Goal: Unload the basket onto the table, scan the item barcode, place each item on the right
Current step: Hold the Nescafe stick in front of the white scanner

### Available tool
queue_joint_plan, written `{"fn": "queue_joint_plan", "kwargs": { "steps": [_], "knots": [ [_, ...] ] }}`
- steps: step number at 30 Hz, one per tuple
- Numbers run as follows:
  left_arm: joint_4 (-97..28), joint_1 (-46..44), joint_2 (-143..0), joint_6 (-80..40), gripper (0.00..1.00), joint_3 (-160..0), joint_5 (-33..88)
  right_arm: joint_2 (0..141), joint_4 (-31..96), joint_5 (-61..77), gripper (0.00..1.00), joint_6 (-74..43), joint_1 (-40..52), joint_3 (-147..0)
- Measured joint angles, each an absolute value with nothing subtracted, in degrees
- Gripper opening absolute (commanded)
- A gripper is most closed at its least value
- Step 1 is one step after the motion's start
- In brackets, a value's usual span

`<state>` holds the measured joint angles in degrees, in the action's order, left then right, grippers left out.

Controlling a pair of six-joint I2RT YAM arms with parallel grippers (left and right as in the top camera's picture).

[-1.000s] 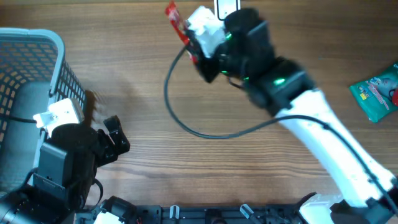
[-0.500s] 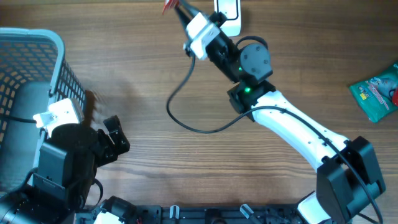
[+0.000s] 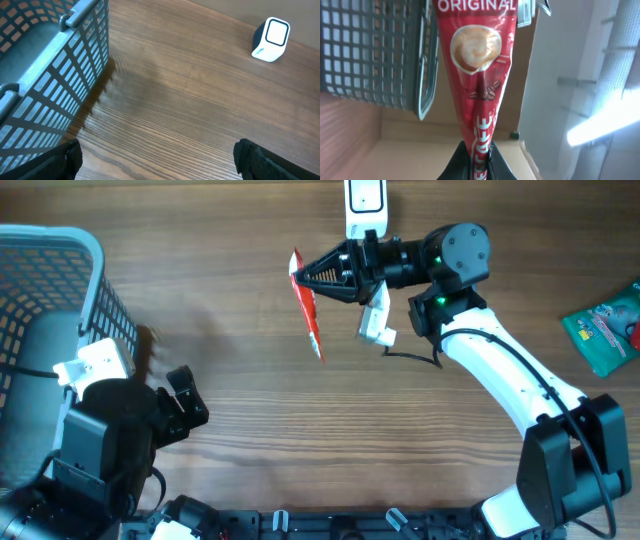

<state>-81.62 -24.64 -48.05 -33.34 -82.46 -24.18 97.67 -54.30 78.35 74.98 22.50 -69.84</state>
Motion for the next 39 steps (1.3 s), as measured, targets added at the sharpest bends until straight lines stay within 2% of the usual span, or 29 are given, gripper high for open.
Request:
{"fn": "queue_joint_plan", "kwargs": {
  "steps": [6, 10, 13, 16, 19, 22, 25, 26, 30, 34, 39],
  "knots": [
    [-81.6, -24.6, -48.1, -33.3, 1.0, -82.5, -24.2, 97.7, -56.8, 80.4, 0.05, 70.9, 22.5, -69.8],
    [-81.6, -24.6, -48.1, -33.3, 1.0, -82.5, -24.2, 97.7, -56.3, 80.5, 0.05, 60.4, 22.5, -69.8],
    [-81.6, -24.6, -48.1, -33.3, 1.0, -82.4, -24.2, 97.6, -38.9, 76.5, 0.04, 48.7, 22.5, -70.0],
    [-81.5, -24.6, -48.1, -33.3, 1.0, -82.5, -24.2, 97.6, -15.3, 68.8, 0.05, 35.9, 22.5, -70.2],
    [-81.6, -24.6, -48.1, -33.3, 1.0, -82.5, -24.2, 97.7, -5.3, 64.3, 0.05, 20.0, 22.5, -69.8],
    [-81.6, -24.6, -48.1, -33.3, 1.0, -82.5, -24.2, 97.7, -1.1, 62.5, 0.05, -3.5, 22.5, -69.9],
    [-81.6, -24.6, -48.1, -33.3, 1.0, -82.5, -24.2, 97.7, 12.3, 61.0, 0.05, -25.8, 22.5, -69.9],
    [-81.6, -24.6, -48.1, -33.3, 1.0, -82.5, -24.2, 97.7, 15.8, 60.3, 0.04, -29.5, 22.5, -69.8],
    [-81.5, -24.7, -48.0, -33.3, 1.0, -82.5, -24.2, 97.8, 27.6, 47.2, 0.05, -40.4, 22.5, -69.8],
    [-81.6, -24.7, -48.1, -33.3, 1.0, -82.5, -24.2, 97.8, 26.3, 37.0, 0.05, -47.3, 21.9, -69.8],
    [-81.6, -24.7, -48.1, -33.3, 1.0, -82.5, -24.2, 98.0, 25.6, 24.3, 0.05, -49.9, 21.1, -72.7]
  ]
}}
